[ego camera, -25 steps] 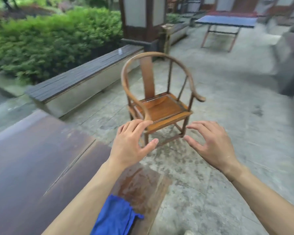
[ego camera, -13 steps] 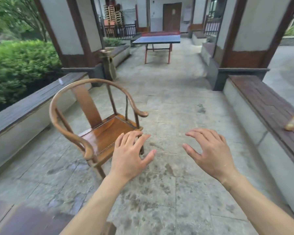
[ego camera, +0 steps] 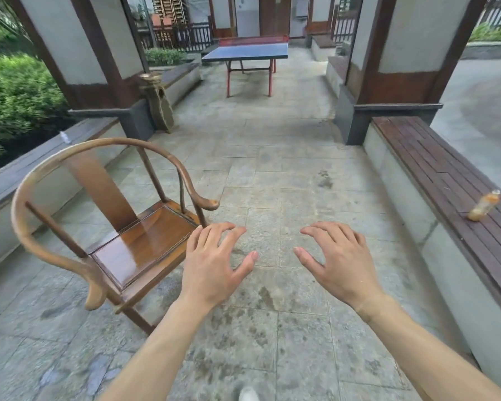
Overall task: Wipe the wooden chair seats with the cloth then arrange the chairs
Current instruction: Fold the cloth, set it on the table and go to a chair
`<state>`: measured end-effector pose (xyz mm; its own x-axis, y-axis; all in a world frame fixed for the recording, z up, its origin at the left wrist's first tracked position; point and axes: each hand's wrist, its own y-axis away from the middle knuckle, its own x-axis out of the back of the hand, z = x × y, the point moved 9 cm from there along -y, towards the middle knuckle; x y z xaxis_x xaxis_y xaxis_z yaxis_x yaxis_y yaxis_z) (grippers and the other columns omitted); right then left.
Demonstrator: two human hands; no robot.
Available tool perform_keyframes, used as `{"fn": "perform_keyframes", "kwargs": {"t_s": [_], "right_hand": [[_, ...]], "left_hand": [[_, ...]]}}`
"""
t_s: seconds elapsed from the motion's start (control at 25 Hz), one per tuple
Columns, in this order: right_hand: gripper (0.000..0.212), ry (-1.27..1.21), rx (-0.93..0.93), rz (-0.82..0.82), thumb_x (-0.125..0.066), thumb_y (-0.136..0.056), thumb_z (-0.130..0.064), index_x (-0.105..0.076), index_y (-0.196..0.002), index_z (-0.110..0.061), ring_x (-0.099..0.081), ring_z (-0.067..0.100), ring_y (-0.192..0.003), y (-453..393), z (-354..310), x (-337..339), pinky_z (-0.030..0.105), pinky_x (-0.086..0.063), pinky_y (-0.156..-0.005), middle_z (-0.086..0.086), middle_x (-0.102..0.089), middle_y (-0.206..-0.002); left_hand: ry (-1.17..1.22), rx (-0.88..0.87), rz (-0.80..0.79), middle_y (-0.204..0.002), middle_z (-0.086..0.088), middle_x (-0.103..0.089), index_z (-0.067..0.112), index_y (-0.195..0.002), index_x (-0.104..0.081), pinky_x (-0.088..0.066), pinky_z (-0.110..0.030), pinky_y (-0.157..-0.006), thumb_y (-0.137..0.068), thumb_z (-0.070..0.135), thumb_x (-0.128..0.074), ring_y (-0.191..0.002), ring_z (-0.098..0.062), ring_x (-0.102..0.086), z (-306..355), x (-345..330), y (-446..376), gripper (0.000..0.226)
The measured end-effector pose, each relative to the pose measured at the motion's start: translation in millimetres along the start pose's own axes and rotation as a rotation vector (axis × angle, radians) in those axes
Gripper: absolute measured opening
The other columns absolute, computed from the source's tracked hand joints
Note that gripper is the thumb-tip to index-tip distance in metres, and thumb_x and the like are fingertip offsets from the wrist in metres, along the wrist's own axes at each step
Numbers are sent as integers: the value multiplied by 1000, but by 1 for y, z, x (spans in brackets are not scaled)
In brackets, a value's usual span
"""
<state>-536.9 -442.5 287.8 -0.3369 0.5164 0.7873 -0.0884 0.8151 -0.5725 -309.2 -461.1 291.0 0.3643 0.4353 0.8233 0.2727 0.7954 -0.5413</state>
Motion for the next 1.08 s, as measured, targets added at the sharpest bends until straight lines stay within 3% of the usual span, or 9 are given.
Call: {"fn": "perform_keyframes", "kwargs": {"t_s": [0.32, 0.48, 0.8, 1.08], "right_hand": [[46, 12, 9, 33, -46, -91, -61, -67, -115, -29, -57, 18, -116, -136, 51, -83, 41, -42, -97, -8, -64, -120], [46, 57, 8, 32, -45, -91, -61, -66, -116, -29, -55, 23, -126, -203, 81, -128, 44, -40, -101, -4, -64, -125], [47, 138, 23, 41, -47, -91, -60, -66, -119, -28, -51, 28, -132, -313, 176, -211, 54, -35, -108, 0, -63, -131], [47, 69, 51, 14, -46, -91, -62, -64, -119, -29, -53, 26, -129, -438, 294, -267, 52, -35, -107, -1, -63, -129]], "left_hand": [[12, 21, 80, -123, 1, -64, 24, -125, -62, -37, -48, -110, -95, 61, -41, -118, -20, -57, -76, -83, -129, 53], [-35, -41, 83, -126, 0, -62, 25, -127, -62, -35, -52, -111, -92, 63, -44, -120, -23, -57, -108, -123, -203, 55], [-72, -60, 48, -131, -3, -60, 24, -127, -63, -36, -57, -110, -87, 63, -49, -124, -26, -56, -113, -238, -342, 57], [-115, 42, 34, -139, -3, -55, 26, -134, -58, -34, -58, -112, -88, 65, -48, -129, -26, -53, -111, -337, -476, 60]]}}
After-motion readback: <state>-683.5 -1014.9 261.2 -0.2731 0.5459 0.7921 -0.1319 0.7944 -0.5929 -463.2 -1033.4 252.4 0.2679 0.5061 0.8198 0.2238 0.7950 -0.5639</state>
